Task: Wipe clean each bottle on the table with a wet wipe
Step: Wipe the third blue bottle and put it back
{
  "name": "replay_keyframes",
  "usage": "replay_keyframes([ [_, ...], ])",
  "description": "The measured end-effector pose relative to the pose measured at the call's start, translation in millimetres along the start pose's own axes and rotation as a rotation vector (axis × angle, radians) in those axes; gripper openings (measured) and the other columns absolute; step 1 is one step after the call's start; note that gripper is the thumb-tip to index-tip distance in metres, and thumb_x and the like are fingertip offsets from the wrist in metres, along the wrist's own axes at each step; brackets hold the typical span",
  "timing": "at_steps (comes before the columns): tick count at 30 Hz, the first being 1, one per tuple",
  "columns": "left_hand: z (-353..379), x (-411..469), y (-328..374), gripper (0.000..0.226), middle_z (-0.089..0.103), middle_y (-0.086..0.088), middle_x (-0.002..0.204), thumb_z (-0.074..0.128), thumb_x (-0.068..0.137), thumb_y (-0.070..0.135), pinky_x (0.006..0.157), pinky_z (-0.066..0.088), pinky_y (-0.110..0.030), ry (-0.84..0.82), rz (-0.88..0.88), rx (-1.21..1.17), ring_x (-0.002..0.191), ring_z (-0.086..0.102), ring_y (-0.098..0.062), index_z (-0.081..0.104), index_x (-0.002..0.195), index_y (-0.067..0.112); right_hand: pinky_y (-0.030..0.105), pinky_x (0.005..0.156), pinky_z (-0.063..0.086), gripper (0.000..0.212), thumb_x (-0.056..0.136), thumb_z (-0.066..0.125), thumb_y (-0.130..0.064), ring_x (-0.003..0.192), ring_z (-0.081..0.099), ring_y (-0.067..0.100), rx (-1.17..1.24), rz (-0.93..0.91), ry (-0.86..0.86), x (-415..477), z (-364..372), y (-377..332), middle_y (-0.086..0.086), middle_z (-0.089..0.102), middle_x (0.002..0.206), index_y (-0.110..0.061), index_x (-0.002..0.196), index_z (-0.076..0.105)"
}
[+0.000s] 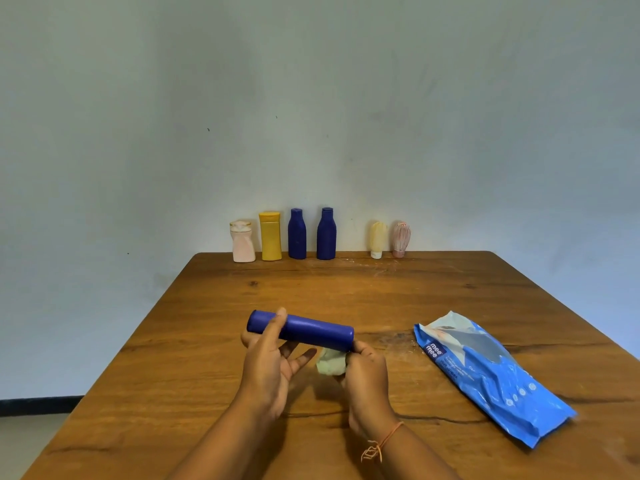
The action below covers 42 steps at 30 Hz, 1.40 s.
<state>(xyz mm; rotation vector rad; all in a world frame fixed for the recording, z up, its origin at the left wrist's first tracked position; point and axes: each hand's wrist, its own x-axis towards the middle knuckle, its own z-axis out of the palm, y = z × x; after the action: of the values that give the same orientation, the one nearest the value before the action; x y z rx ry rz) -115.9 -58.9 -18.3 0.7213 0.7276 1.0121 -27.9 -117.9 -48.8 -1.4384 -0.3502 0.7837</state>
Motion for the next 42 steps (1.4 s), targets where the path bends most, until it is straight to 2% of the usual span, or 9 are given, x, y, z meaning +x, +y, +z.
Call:
replay_keyframes([
  [4, 6.4, 2.1, -1.4, 0.053, 0.056, -0.015, 0.108, 0.058, 0.083, -0.003, 0.084, 0.053, -0.042, -0.137, 0.1, 0.221, 0.098, 0.062, -0.026, 0.029, 0.12, 0.023, 0.036, 0.079, 0.051, 0.035, 0.085, 0.04, 0.006, 0.085, 0.063, 0.025, -0.057, 0.035, 0.003, 12.4, -0.4, -5.3, 0.013, 0.068, 0.086, -0.015, 0.092, 0.067],
  [9, 21.4, 6.6, 0.7, 0.051, 0.058, -0.007, 0.105, 0.063, 0.082, 0.004, 0.09, 0.047, -0.038, -0.099, 0.328, 0.488, 0.095, 0.059, -0.016, 0.033, 0.119, 0.024, 0.024, 0.062, 0.05, 0.035, 0.084, 0.04, 0.008, 0.076, 0.063, 0.019, -0.01, -0.078, 0.105, 28.6, -7.0, -18.2, 0.007, 0.068, 0.085, -0.013, 0.09, 0.067],
  [12, 28.8, 17.3, 4.3, 0.059, 0.051, 0.001, 0.114, 0.063, 0.084, 0.01, 0.09, 0.038, -0.031, -0.109, 0.405, 0.653, 0.097, 0.053, -0.009, 0.031, 0.132, 0.025, 0.03, 0.062, 0.05, 0.035, 0.085, 0.037, 0.009, 0.077, 0.063, 0.022, 0.125, -0.086, 0.2, 45.2, -17.0, -29.7, 0.009, 0.068, 0.086, -0.011, 0.082, 0.065],
  [17, 39.0, 55.1, 4.8, 0.066, 0.044, 0.001, 0.136, 0.062, 0.086, 0.014, 0.098, 0.04, -0.033, -0.14, 0.451, 0.863, 0.115, 0.045, -0.011, 0.028, 0.142, 0.026, 0.035, 0.065, 0.049, 0.038, 0.084, 0.034, 0.01, 0.076, 0.059, 0.025, 0.131, -0.084, 0.226, 71.3, -29.5, -45.3, 0.01, 0.066, 0.083, -0.011, 0.076, 0.064],
  [23, 65.7, 104.7, 8.5, 0.094, 0.046, 0.011, 0.122, 0.068, 0.082, 0.013, 0.093, 0.048, -0.036, -0.209, 0.573, 1.001, 0.106, 0.054, -0.011, 0.003, 0.142, 0.046, 0.03, 0.055, 0.046, 0.035, 0.087, 0.034, 0.009, 0.072, 0.058, 0.023, 0.142, 0.0, 0.213, 108.6, -37.5, -48.3, 0.011, 0.064, 0.082, -0.006, 0.078, 0.063],
  [30, 101.5, 183.3, 0.6, 0.069, 0.038, 0.015, 0.116, 0.069, 0.081, 0.017, 0.089, 0.052, -0.032, -0.334, 0.737, 1.139, 0.1, 0.057, -0.011, 0.031, 0.133, 0.042, 0.041, 0.073, 0.051, 0.033, 0.087, 0.036, 0.006, 0.076, 0.06, 0.028, 0.039, 0.115, 0.266, 167.7, -38.7, -30.6, 0.01, 0.064, 0.081, -0.009, 0.074, 0.062],
  [34, 126.1, 224.4, -9.1, 0.048, 0.047, 0.003, 0.125, 0.064, 0.085, 0.018, 0.084, 0.044, -0.021, -0.347, 0.787, 1.246, 0.104, 0.055, -0.013, 0.043, 0.128, 0.022, 0.042, 0.085, 0.049, 0.032, 0.089, 0.039, -0.002, 0.081, 0.059, 0.02, -0.093, 0.053, 0.319, 196.7, -37.9, -26.5, 0.001, 0.063, 0.082, -0.018, 0.073, 0.062],
  [38, 145.3, 262.5, -18.1, 0.039, 0.054, -0.002, 0.12, 0.063, 0.085, 0.021, 0.093, 0.042, -0.027, -0.402, 0.899, 1.434, 0.108, 0.053, -0.017, 0.048, 0.12, 0.016, 0.039, 0.084, 0.05, 0.027, 0.094, 0.042, -0.012, 0.088, 0.056, 0.017, -0.213, -0.051, 0.373, 219.1, -39.9, -25.0, -0.002, 0.061, 0.086, -0.023, 0.077, 0.06],
  [42, 164.8, 297.9, -21.1, 0.034, 0.061, 0.002, 0.115, 0.061, 0.085, 0.032, 0.115, 0.01, -0.04, -0.324, 1.072, 1.706, 0.118, 0.049, -0.017, 0.053, 0.116, 0.02, 0.023, 0.068, 0.048, 0.029, 0.094, 0.042, -0.009, 0.082, 0.056, 0.008, -0.308, -0.18, 0.394, 224.9, -37.3, -13.9, -0.007, 0.06, 0.084, -0.025, 0.077, 0.059],
])
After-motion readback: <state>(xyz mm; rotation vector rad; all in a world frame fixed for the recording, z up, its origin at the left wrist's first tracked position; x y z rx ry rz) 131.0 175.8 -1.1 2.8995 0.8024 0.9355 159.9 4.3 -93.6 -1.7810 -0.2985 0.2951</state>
